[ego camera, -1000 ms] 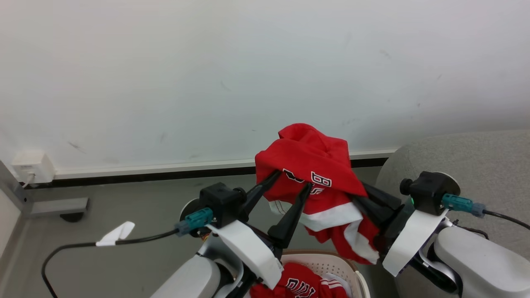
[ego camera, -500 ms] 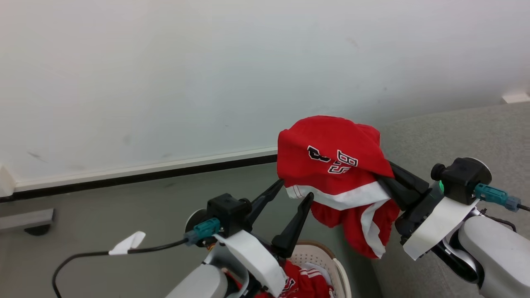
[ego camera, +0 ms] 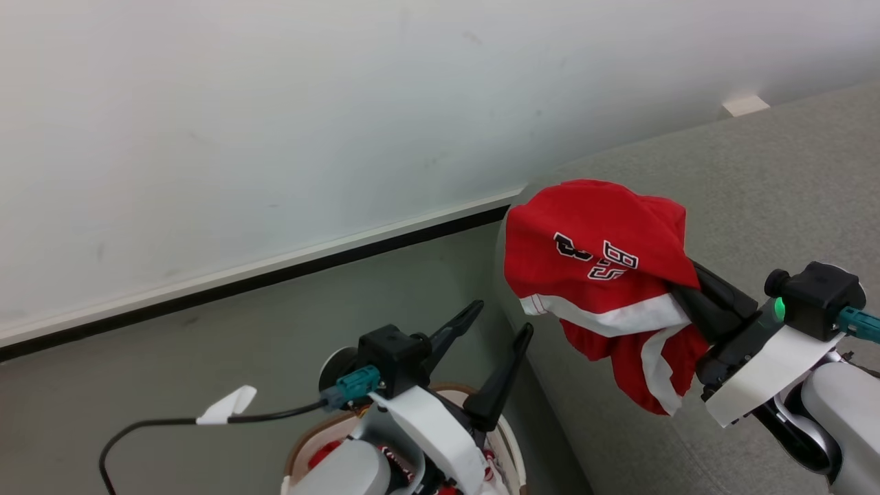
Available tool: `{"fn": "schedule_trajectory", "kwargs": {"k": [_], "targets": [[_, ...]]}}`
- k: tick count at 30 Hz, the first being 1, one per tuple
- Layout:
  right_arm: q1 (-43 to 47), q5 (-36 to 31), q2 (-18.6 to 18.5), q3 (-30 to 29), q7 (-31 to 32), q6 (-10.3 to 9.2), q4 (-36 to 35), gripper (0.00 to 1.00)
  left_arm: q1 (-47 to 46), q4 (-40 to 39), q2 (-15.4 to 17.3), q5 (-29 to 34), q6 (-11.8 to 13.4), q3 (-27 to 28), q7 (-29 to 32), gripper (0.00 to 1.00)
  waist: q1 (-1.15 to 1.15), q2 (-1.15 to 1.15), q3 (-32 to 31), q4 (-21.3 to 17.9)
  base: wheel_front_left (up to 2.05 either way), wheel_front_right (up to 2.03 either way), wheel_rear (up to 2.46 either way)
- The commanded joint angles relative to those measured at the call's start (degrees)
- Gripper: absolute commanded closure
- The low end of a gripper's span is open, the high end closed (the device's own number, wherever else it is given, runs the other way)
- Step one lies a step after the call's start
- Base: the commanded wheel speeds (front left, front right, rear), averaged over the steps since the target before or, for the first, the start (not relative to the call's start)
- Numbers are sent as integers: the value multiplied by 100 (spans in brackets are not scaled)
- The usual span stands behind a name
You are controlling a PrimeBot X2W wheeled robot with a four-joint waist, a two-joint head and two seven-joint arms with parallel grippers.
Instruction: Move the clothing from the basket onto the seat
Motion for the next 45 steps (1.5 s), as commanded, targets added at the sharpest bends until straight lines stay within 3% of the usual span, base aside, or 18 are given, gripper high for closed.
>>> {"fn": "schedule_trajectory", "kwargs": {"k": [1,7,13,20,25,34,35,36,37,38,45], "targets": [[78,0,-35,-34,-21,-12,-27,100,-41,10,6,51,-10,9,-41,0,0,0,87,-155,0,0,0],[261,112,-80,-362,-21,-12,37,100,-150,49,-30,124,-6,-79,-68,0,0,0,345,-356,0,0,0],[122,227,-107,-1035,-21,-12,405,100,-461,53,-72,264,-84,-195,2,0,0,0,1033,-225,0,0,0],[-471,107,-295,-2224,-21,-12,1156,100,-1131,66,-188,447,-257,-334,39,0,0,0,2239,362,0,0,0],[-1283,-176,-563,-3200,-21,-12,2081,100,-1648,99,-298,568,-359,-381,-111,0,0,0,3103,835,0,0,0],[-2239,-1567,-919,-5055,-12,-12,3790,100,-2117,427,-409,605,-397,-377,-537,0,0,0,3904,1524,0,0,0],[-2227,-1719,-868,-5261,-12,-12,3921,95,-2116,474,-416,575,-388,-362,-583,0,0,0,3929,1551,0,0,0],[-2178,-1848,-780,-5483,-10,-12,4065,69,-2128,517,-421,568,-393,-352,-622,0,0,0,3934,1564,0,0,0],[-2096,-1998,-720,-5682,-10,-12,4170,5,-2143,559,-423,571,-398,-347,-654,0,0,0,3932,1570,0,0,0],[-2010,-2155,-655,-5822,-11,-12,4229,0,-2150,607,-425,566,-403,-342,-686,0,0,0,3914,1568,0,0,0],[-1061,-2897,71,-6629,-10,-12,3612,0,-1975,843,-333,448,-374,-234,-808,0,0,0,3526,1328,0,0,0]]}}
